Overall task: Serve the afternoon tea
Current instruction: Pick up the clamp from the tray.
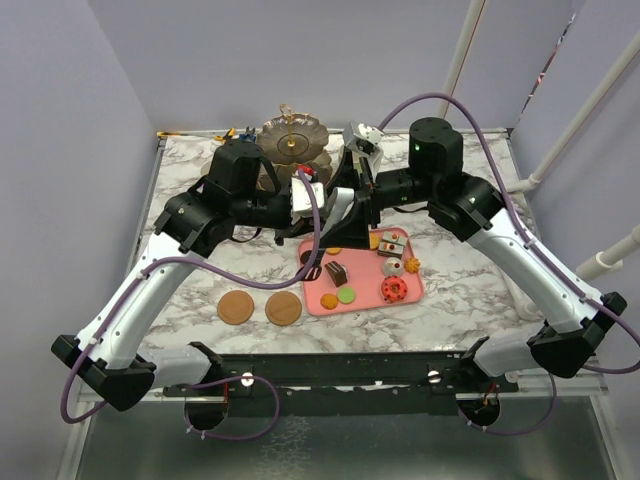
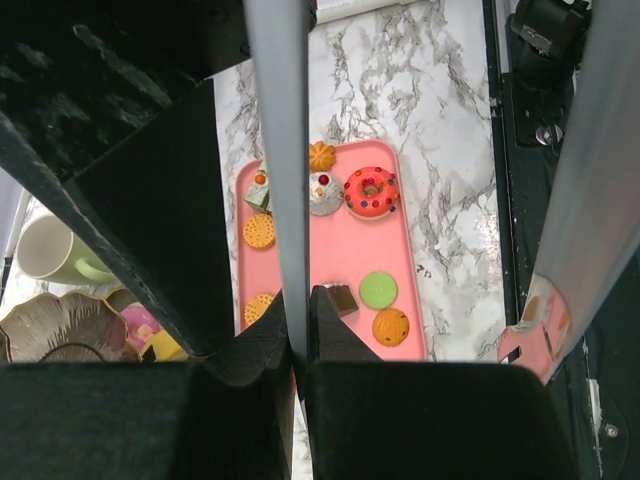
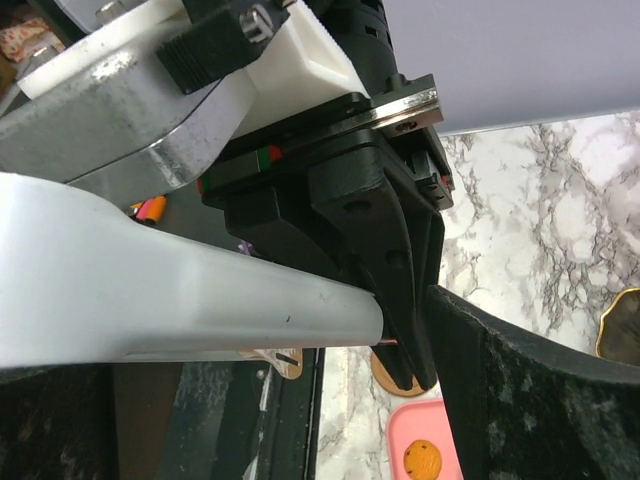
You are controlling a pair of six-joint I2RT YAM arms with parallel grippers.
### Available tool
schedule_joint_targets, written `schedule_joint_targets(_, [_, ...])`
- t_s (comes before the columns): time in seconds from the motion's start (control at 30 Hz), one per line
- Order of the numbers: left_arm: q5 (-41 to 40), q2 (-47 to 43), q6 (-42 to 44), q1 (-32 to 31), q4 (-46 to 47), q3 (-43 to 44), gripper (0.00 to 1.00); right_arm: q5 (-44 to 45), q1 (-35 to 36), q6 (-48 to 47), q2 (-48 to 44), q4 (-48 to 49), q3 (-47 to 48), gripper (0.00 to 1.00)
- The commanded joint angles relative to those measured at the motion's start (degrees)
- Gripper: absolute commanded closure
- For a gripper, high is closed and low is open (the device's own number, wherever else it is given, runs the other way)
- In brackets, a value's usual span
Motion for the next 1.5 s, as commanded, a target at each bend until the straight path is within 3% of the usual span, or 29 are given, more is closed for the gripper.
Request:
schedule_joint_targets(0.0, [-0.86,-0.08,0.74,-0.46,0.79,2.17,1.0,2.96,0.86,-1.39,-3.12,5.57,-2.14,0.0])
schedule_joint_targets(0.73, [-2.75,-1.09,3.13,-0.9,0.78,2.15,1.0,-4.67,1.05,-6.79,3.31,-8.77,6.66,0.21])
schedule_joint_targets(0.87, [-3.13,-1.11,2.74,-0.91,0.85,2.61,1.0,-4.51,1.05,-6.82,3.14,-9.14,6.18,0.22])
schedule_joint_targets(1.0, [-3.47,-1.04,2.24,-0.91,0.86,2.76,1.0,-2.15,1.13,-6.47,1.89,-6.6,4.43,0.35])
schedule_joint_targets(1.13, [-3.46,-1.13,1.08,-0.9,1.48,3.02,1.0,0.46,1.13,-5.8,-0.08,-2.96,1.59,0.4])
schedule_joint_targets(1.33, [-3.59,-1.38,0.24,-0.91,2.47,3.76,0.79,6.96,1.13,-5.67,-3.33,1.06,-1.95,0.5])
schedule_joint_targets(1.47, [-3.26,-2.03,0.47,-0.9,2.7,3.68,0.5,10.75,1.18,-4.56,-6.14,4.97,-5.59,0.52])
